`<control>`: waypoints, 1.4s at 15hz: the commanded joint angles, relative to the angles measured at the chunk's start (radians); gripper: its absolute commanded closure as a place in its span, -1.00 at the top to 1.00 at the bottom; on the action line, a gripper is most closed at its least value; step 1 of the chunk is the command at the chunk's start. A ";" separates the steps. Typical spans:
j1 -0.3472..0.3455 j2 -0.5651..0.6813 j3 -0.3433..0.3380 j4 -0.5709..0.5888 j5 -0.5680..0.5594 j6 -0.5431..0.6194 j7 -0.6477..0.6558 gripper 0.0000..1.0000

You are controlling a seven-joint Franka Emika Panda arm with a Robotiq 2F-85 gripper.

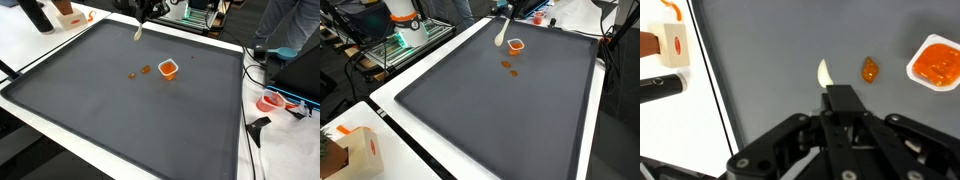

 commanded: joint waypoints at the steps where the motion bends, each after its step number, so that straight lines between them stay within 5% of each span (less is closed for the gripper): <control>1: 0.047 0.090 0.006 0.073 -0.094 -0.087 0.075 -0.94; 10: 0.135 0.253 -0.004 0.173 -0.264 -0.173 0.194 -0.94; 21: 0.138 0.370 -0.009 0.246 -0.320 -0.179 0.199 -0.94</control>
